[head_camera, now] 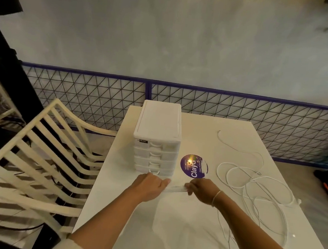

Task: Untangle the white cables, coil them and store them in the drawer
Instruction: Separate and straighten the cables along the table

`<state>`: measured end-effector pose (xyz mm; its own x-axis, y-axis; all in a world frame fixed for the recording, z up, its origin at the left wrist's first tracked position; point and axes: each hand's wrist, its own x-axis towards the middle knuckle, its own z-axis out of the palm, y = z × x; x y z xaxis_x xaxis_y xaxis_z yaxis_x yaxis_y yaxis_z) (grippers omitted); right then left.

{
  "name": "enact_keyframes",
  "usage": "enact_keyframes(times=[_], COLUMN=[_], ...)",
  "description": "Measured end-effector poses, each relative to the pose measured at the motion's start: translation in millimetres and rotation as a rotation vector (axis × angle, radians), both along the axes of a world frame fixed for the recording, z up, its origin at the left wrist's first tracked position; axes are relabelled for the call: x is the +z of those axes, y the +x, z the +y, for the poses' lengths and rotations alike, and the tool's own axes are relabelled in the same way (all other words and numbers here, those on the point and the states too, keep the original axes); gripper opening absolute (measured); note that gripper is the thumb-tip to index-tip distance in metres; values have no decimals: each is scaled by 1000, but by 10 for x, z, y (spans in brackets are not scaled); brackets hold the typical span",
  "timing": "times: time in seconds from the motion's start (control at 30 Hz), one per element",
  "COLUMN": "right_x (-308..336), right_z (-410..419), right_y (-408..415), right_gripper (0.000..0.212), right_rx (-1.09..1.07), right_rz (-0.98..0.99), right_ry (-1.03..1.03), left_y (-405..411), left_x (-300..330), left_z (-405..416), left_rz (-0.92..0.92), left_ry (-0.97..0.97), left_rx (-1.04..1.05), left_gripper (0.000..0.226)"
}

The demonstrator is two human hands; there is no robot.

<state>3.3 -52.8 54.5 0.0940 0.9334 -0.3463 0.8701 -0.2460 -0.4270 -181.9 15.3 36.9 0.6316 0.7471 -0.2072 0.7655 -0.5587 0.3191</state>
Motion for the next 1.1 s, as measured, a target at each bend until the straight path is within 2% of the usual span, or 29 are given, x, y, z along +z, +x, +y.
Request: enact_keyframes(times=[0.07, 0.2, 0.37, 0.5, 0.57, 0.67, 0.73, 0.9, 1.0, 1.1], right_x=[-17, -48, -50, -89, -154, -269, -322, -598, -827, -991], right_z=[-19, -153, -189, -168, -194, -274, -270, -177, -56, -9], right_y=[13, -79, 53, 350, 336, 135, 99, 198, 203, 93], right_gripper=[39, 37, 32, 31, 32, 33, 37, 53, 49, 39], right_rx=[-13, 175, 317, 180, 187, 284, 289, 81, 43, 86], right_rz=[27, 53, -14, -86, -96, -16, -5, -62, -166, -313], right_ry=[-8, -94, -165, -47, -29, -93, -104, 12, 51, 156], left_y=[-4, -98, -6, 183, 195, 126, 114, 140, 130, 116], left_x=[0, -104, -96, -45, -102, -244, -342, -632, -800, -962], left_z=[23, 76, 13, -148, -149, -81, -84, -152, -109, 1], left_rz=[49, 79, 56, -54, -66, 12, 44, 114, 109, 87], left_ry=[9, 48, 16, -66, -68, 7, 52, 188, 262, 295], left_rx=[31, 166, 252, 216, 257, 355, 348, 223, 179, 255], left_gripper=[62, 58, 51, 53, 53, 53, 52, 58, 54, 50])
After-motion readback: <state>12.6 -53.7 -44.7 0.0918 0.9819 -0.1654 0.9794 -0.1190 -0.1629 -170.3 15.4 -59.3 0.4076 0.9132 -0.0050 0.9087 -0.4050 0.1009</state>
